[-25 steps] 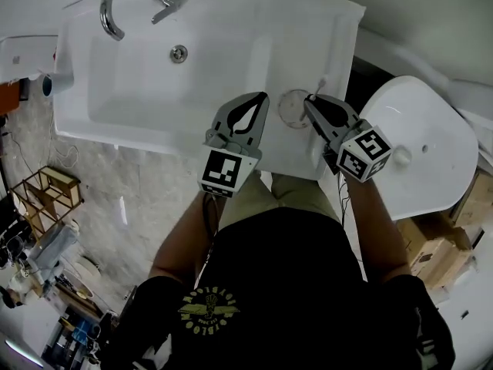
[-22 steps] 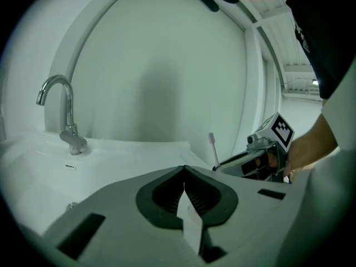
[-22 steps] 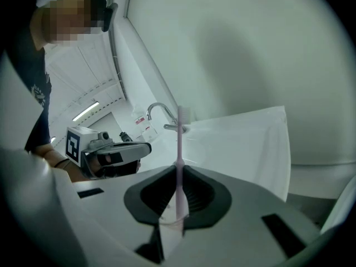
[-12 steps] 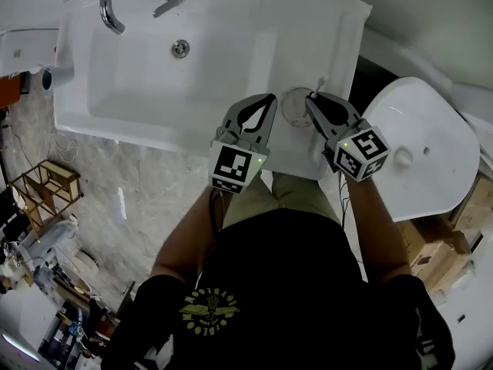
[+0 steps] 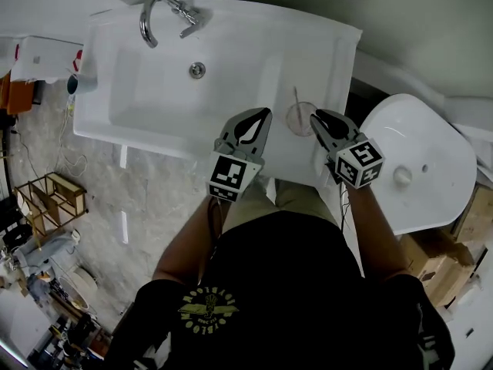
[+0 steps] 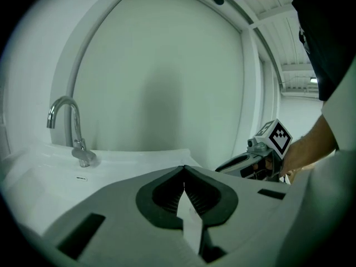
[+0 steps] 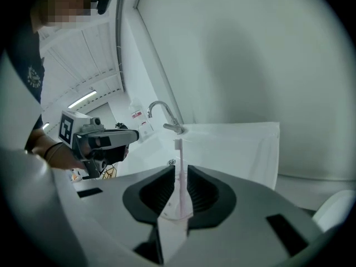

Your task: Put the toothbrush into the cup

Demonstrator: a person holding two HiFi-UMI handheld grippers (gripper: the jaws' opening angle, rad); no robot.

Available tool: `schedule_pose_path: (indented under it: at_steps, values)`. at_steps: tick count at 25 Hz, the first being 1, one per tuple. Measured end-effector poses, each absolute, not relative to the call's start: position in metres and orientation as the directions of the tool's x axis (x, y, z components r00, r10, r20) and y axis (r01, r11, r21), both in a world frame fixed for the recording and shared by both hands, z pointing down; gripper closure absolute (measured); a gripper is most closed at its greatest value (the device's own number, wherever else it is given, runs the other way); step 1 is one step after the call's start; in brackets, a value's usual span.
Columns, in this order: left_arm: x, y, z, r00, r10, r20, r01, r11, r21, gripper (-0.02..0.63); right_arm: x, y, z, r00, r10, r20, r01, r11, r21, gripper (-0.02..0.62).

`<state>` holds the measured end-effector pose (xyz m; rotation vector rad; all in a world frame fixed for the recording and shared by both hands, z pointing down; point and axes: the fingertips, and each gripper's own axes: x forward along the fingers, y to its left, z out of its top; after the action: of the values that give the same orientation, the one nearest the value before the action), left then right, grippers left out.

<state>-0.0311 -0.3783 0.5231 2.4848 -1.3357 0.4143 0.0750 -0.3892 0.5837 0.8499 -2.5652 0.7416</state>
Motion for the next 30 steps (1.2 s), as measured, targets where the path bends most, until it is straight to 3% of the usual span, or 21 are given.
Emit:
schedule_pose_path:
  at_steps: [19, 30]
  values:
    - [-0.081, -0.338, 0.334, 0.556, -0.825, 0.100, -0.826, -0.562, -0.042, 0.595, 0.097, -0.342, 0.382, -0.636, -0.754, 0.164, -0.771, 0.615, -0.161, 0.583]
    - [-0.099, -0.306, 0.308, 0.605, -0.796, 0.036, -0.795, -0.606, -0.029, 0.595, 0.093, -0.297, 0.340, -0.554, -0.824, 0.113, -0.832, 0.546, -0.100, 0.583]
